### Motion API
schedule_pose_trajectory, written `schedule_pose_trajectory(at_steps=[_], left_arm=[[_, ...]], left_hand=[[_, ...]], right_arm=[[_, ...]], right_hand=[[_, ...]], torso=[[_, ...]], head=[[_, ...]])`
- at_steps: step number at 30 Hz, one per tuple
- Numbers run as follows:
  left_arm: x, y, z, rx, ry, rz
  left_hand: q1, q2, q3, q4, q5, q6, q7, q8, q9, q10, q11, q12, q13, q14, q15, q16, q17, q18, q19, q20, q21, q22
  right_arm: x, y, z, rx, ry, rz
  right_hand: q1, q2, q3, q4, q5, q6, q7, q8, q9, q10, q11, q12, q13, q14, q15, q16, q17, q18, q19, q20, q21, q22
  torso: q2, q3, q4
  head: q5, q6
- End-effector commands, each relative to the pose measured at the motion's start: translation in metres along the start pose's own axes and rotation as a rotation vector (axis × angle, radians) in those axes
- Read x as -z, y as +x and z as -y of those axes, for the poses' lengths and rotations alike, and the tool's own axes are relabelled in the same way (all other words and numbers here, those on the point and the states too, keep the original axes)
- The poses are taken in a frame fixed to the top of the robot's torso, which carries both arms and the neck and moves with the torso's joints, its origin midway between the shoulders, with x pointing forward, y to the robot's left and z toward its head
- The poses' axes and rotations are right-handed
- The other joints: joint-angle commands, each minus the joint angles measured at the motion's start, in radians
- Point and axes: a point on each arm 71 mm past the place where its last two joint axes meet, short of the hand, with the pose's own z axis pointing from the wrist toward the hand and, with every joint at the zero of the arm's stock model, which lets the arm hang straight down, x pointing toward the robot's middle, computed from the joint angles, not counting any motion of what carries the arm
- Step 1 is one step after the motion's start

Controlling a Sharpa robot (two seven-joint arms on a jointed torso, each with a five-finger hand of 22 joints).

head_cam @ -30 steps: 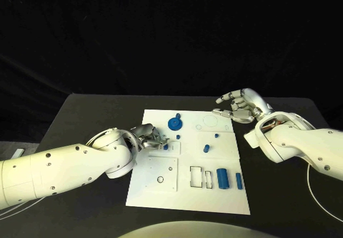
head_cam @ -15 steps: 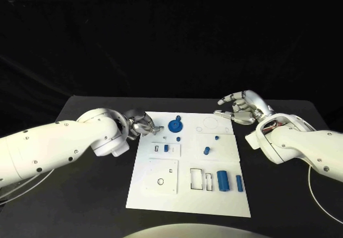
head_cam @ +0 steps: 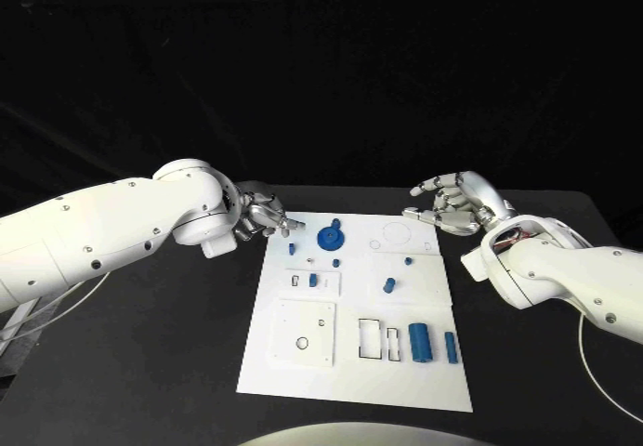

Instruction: Assemble the parts on the task board

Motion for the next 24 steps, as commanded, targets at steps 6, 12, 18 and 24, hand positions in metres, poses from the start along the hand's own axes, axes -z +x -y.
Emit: schedule_pose_trajectory(at_steps=[6, 12, 18, 24], left_arm=[[-0.017, 0.002, -0.003, -0.176, -0.071, -0.066], [-0.027, 0.002, -0.002, -0.188, -0.092, -0.068], [-0.034, 0.001, -0.001, -0.187, -0.105, -0.058], [-0.037, 0.002, 0.002, -0.195, -0.106, -0.069]], left_hand=[[-0.015, 0.009, -0.020, 0.001, -0.011, 0.005, 0.002, -0.004, -0.005, -0.019, 0.001, -0.012, -0.012, 0.063, 0.009, -0.007, 0.152, 0.016, -0.008, 0.006, -0.007, -0.005], [-0.016, 0.013, -0.023, 0.000, -0.011, 0.008, 0.002, -0.003, -0.006, -0.023, 0.001, -0.015, -0.016, 0.062, 0.009, -0.009, 0.149, 0.017, -0.010, 0.006, -0.009, -0.008], [0.002, 0.021, -0.031, -0.001, -0.002, -0.004, 0.006, -0.012, -0.015, -0.039, 0.004, -0.024, -0.032, 0.059, 0.011, -0.011, 0.145, 0.017, -0.011, 0.008, -0.011, -0.009], [0.018, 0.023, -0.046, -0.002, 0.002, -0.026, 0.016, -0.035, -0.034, -0.052, 0.013, -0.029, -0.043, 0.057, 0.018, -0.012, 0.143, 0.016, -0.011, 0.013, -0.011, -0.007]], right_arm=[[-0.001, -0.001, 0.000, -0.030, -0.012, 0.022], [-0.002, -0.002, 0.000, -0.075, -0.010, 0.029], [-0.003, -0.003, 0.001, -0.150, -0.016, 0.049], [-0.004, -0.007, 0.001, -0.216, -0.018, 0.107]], right_hand=[[0.005, -0.004, 0.001, -0.001, -0.002, -0.026, 0.008, 0.031, -0.002, -0.151, 0.007, -0.350, -0.334, -0.183, 0.004, -0.459, -0.497, 0.096, -0.256, 0.007, -0.572, -0.333], [0.023, 0.002, 0.023, -0.001, -0.003, -0.042, 0.038, 0.049, -0.005, -0.190, 0.044, -0.576, -0.573, -0.311, 0.051, -0.777, -0.615, 0.095, -0.341, 0.052, -0.785, -0.498], [0.050, 0.001, 0.059, -0.007, -0.005, -0.030, 0.075, 0.003, -0.043, -0.192, 0.095, -0.766, -0.849, -0.460, 0.124, -1.099, -0.777, 0.098, -0.440, 0.126, -1.001, -0.702], [0.066, -0.001, 0.086, -0.012, -0.004, -0.020, 0.083, -0.022, -0.058, -0.184, 0.100, -0.796, -0.925, -0.457, 0.131, -1.157, -0.821, 0.096, -0.426, 0.136, -1.041, -0.763]], torso=[[-0.001, -0.0010, 0.0022], [0.001, -0.0026, 0.0004], [-0.001, -0.0002, 0.0019], [0.000, -0.0004, 0.0017]], head=[[0.000, -0.003], [0.003, -0.001], [0.003, -0.004], [0.003, -0.005]])
